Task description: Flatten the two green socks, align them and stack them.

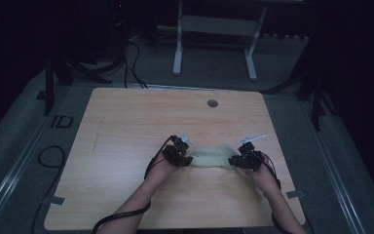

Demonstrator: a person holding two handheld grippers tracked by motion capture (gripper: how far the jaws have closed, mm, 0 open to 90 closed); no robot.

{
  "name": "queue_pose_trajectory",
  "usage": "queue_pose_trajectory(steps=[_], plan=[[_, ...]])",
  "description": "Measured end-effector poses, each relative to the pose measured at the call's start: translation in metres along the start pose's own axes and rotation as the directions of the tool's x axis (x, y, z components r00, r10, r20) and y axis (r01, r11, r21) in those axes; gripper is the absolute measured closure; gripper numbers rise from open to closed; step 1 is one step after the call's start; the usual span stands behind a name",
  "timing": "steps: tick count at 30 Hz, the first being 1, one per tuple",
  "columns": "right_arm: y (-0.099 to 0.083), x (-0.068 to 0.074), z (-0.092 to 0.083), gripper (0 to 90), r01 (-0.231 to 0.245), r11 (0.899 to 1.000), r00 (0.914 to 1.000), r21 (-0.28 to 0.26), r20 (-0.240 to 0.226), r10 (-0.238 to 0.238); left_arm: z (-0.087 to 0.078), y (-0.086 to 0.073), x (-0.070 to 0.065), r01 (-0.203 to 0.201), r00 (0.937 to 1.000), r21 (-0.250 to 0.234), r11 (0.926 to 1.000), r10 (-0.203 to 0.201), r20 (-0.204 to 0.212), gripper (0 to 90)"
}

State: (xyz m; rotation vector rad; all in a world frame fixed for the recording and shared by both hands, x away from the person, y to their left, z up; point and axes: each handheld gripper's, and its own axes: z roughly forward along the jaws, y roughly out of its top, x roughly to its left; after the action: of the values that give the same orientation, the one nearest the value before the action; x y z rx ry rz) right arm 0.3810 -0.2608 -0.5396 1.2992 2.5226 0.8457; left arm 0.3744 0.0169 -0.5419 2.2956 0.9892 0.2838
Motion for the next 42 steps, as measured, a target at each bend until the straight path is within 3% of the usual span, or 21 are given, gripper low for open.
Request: queue_pose_trajectory(steps=[2,5,11,13,14,16,17,18,22,24,32,42], plan=[[0.0,0.002,-0.003,63.4,0.004,1.0,0.9998,-0.022,-0.02,-0.005,-0.003,0.001,-0.003,-0.002,1.0,-0.001,1.0,0.002,0.002,54.3],[0.001,0.005,-0.011,52.1,0.018,0.996,0.9993,-0.084,-0.032,-0.021,-0.01,0.003,-0.005,0.003,0.9992,-0.041,0.9991,-0.001,0.041,45.6],[0.004,0.008,-0.023,35.9,0.016,0.987,0.9973,-0.161,-0.068,-0.027,-0.017,0.007,-0.012,-0.005,0.9987,-0.081,0.9967,0.009,0.051,26.2],[0.004,0.009,-0.026,31.8,0.011,0.983,0.9973,-0.183,-0.07,-0.024,-0.017,0.007,-0.011,0.01,0.9961,-0.045,0.9989,-0.006,0.088,21.2],[0.004,0.008,-0.026,28.9,-0.004,0.983,0.9977,-0.183,-0.067,-0.009,-0.017,0.007,-0.011,0.009,0.9944,-0.032,0.9994,-0.005,0.105,14.3],[0.003,0.008,-0.026,27.4,0.0,0.983,0.9972,-0.181,-0.074,-0.014,-0.02,0.004,-0.012,-0.007,0.9957,-0.047,0.9989,0.011,0.092,11.5],[0.001,0.009,-0.027,19.5,0.025,0.982,0.9965,-0.187,-0.074,-0.04,-0.021,0.002,-0.012,-0.009,0.9976,-0.052,0.9986,0.012,0.068,11.5],[0.0,0.009,-0.026,17.6,0.032,0.983,0.9957,-0.18,-0.08,-0.047,-0.023,0.001,-0.012,-0.013,0.9981,-0.057,0.9983,0.016,0.06,11.2],[-0.006,0.009,-0.025,15.4,0.061,0.982,0.9962,-0.18,-0.051,-0.071,-0.028,-0.007,-0.011,-0.02,0.9996,-0.101,0.9947,0.022,0.016,7.6],[-0.01,0.01,-0.024,14.4,0.078,0.978,0.9958,-0.194,-0.032,-0.086,-0.03,-0.013,-0.01,-0.018,0.9997,-0.112,0.9935,0.02,0.015,6.2],[-0.021,0.005,-0.028,14.0,0.086,0.974,0.996,-0.207,-0.003,-0.089,-0.045,-0.039,-0.004,-0.042,0.9989,-0.165,0.9855,0.037,-0.029,5.8],[-0.047,-0.001,-0.044,14.2,0.074,0.969,0.9973,-0.237,0.018,-0.072,-0.064,-0.081,0.003,-0.007,0.9977,-0.203,0.9791,-0.007,-0.067,5.8]])
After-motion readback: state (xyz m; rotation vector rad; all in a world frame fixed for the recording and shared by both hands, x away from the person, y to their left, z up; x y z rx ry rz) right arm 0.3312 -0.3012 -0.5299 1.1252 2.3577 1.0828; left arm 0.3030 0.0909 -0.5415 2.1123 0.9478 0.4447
